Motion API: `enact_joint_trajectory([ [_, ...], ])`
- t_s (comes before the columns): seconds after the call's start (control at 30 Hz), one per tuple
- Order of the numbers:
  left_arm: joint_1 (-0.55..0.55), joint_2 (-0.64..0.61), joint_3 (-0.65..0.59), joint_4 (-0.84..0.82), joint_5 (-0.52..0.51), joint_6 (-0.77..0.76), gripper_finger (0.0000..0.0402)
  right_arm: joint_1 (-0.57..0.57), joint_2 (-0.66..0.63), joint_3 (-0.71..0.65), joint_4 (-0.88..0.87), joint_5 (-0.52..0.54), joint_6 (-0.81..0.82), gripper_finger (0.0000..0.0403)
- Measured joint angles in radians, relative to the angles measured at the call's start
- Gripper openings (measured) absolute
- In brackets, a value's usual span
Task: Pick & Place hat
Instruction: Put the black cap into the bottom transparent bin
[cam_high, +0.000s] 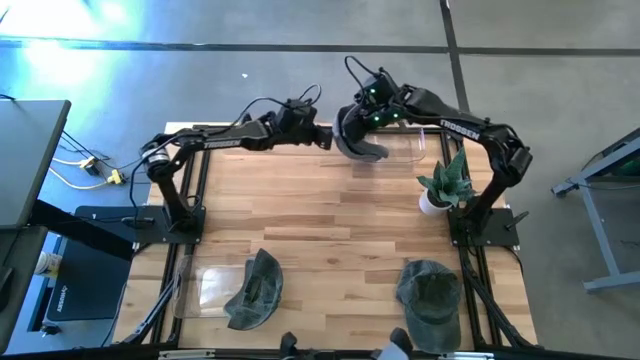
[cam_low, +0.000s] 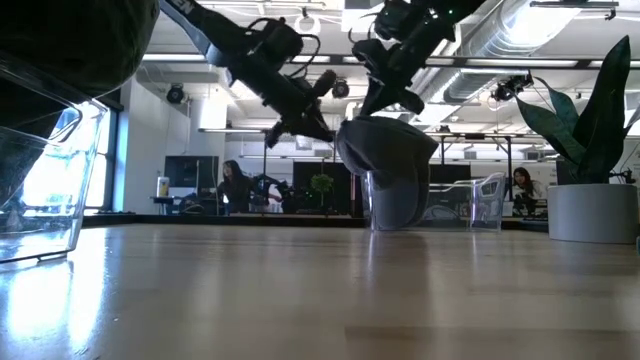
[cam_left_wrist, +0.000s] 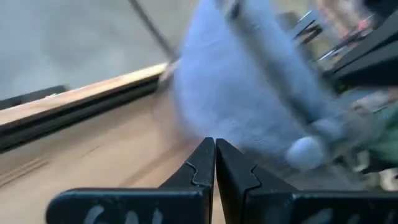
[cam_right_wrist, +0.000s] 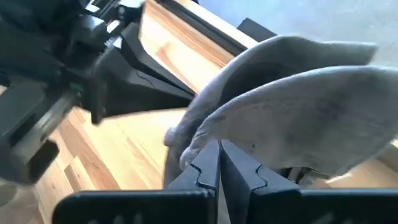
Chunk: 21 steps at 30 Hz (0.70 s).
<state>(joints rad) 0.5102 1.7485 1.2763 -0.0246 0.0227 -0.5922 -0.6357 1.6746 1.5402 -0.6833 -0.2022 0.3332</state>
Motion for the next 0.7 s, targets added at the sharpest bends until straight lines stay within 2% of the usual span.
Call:
enact_joint_trajectory([
  [0.1, 0.001, -0.037, -0.002, -0.148, -0.012, 0.044, 0.001, 0.0, -0.029, 0.0, -0.033, 0.035, -0.001, 0.0008],
  [0.2, -0.014, -0.092, 0.002, -0.233, -0.06, 0.072, 0.001, 0.002, -0.076, 0.0, -0.074, 0.085, -0.026, 0.0004],
  [0.3, -0.034, -0.161, -0.001, -0.333, -0.061, 0.101, 0.001, 0.017, -0.125, 0.0, -0.12, 0.129, -0.05, 0.0002],
  [0.5, -0.136, -0.302, -0.001, -0.388, -0.06, 0.158, 0.001, 0.111, -0.222, 0.0, -0.183, 0.205, -0.079, 0.0008],
  [0.7, -0.281, -0.365, -0.002, -0.393, -0.118, 0.176, 0.001, 0.281, -0.248, 0.0, -0.229, 0.277, -0.094, 0.0003],
])
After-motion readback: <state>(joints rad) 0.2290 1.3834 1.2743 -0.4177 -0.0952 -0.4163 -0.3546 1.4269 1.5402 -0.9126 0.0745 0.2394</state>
